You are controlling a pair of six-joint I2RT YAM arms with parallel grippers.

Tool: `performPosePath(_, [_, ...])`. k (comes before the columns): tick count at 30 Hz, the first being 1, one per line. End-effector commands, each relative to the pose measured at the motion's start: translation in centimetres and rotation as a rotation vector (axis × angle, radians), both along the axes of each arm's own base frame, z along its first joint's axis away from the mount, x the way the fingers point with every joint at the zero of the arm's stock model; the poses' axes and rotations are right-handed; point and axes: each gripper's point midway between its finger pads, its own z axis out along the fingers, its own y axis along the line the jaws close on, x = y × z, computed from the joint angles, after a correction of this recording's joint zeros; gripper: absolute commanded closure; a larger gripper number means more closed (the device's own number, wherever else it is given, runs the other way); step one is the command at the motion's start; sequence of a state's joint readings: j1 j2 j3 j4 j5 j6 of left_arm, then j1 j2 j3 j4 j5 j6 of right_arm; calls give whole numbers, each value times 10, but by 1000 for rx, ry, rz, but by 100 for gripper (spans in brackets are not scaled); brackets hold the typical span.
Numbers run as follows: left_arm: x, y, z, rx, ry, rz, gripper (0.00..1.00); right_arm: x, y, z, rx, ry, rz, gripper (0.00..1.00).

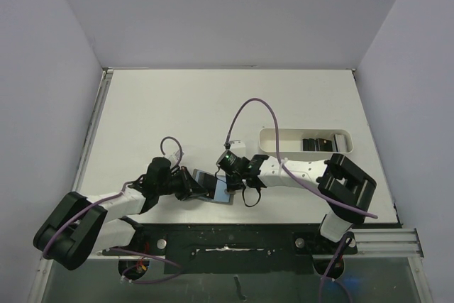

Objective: Put the credit cards into the card holder
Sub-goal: Insert the credit card into the card holder.

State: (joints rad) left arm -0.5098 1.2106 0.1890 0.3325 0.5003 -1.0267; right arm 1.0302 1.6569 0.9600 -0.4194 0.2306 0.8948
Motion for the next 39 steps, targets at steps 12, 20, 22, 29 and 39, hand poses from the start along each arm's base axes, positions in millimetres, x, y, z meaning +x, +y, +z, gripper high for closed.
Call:
performPosePath(12, [18,7,3,136,-95,-26,100,5,-9,-15,-46,-18,-18,87])
performPosePath(20, [14,1,-1,123,-70,-62,100,5,-10,-16,-51,-18,-15,87])
performPosePath(22, [11,-1,-2,110,-64,-72,100,5,-10,-16,-52,-19,-14,87])
performPosePath(29, [5,0,-8,129,-41,-81,100,6,-12,-16,-56,-19,-18,87])
performPosePath(39, [1,-2,-9,126,-33,-101,100,6,-12,-17,-61,-18,-16,88])
